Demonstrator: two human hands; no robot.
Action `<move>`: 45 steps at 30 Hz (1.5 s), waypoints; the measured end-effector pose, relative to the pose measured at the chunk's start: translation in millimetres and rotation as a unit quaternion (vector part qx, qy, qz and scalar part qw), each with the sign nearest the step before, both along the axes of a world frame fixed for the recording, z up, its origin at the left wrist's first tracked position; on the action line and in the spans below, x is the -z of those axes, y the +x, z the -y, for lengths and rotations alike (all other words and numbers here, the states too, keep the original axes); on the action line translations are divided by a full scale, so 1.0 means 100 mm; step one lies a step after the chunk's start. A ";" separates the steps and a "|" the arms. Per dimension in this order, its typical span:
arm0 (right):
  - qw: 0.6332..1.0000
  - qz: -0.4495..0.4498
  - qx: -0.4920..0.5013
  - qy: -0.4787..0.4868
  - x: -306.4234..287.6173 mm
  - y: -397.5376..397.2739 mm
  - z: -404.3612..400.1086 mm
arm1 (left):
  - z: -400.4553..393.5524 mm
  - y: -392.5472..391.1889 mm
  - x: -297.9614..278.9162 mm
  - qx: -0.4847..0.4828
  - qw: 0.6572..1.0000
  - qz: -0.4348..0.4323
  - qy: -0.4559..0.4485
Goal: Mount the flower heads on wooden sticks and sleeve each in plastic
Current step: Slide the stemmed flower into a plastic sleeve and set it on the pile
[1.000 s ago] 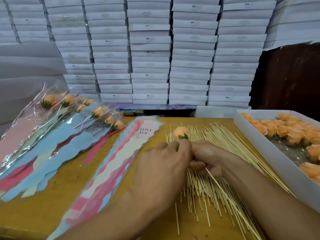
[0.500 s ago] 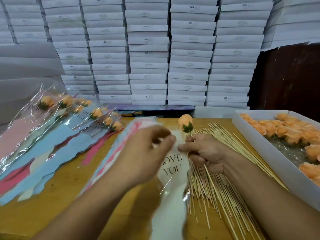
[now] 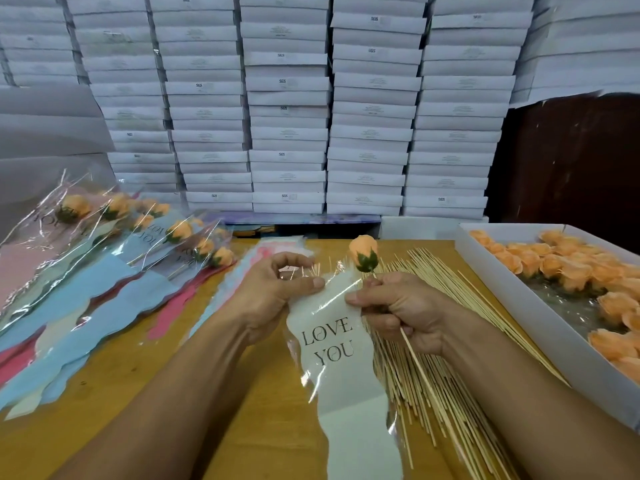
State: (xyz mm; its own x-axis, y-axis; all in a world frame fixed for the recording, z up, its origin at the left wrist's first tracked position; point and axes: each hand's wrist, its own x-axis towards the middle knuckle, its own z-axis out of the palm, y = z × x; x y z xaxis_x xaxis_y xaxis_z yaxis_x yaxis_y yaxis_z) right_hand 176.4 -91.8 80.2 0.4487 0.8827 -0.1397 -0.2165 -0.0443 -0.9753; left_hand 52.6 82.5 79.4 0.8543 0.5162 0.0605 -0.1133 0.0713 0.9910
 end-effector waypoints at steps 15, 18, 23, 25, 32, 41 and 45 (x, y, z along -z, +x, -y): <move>0.989 0.103 0.020 -0.104 0.04 0.04 0.00 | -0.02 -0.03 0.20 -0.021 0.977 0.035 0.207; 0.981 0.135 0.030 -0.136 0.07 0.04 -0.03 | -0.03 -0.02 0.22 -0.058 0.972 0.059 0.220; 0.971 0.167 0.017 -0.169 0.10 0.05 -0.04 | -0.13 -0.01 0.21 -0.037 0.980 0.086 0.176; 0.972 0.168 -0.004 -0.166 0.11 0.06 -0.04 | -0.17 -0.03 0.21 -0.007 0.986 0.077 0.147; 0.985 0.118 -0.033 -0.121 0.13 0.05 -0.04 | -0.19 -0.01 0.23 -0.002 0.989 0.110 0.100; 0.988 0.101 -0.042 -0.106 0.14 0.09 -0.05 | -0.22 -0.04 0.24 0.099 0.986 0.122 0.046; 0.991 0.094 -0.039 -0.090 0.14 0.09 -0.06 | -0.23 -0.03 0.26 0.078 0.985 0.050 0.143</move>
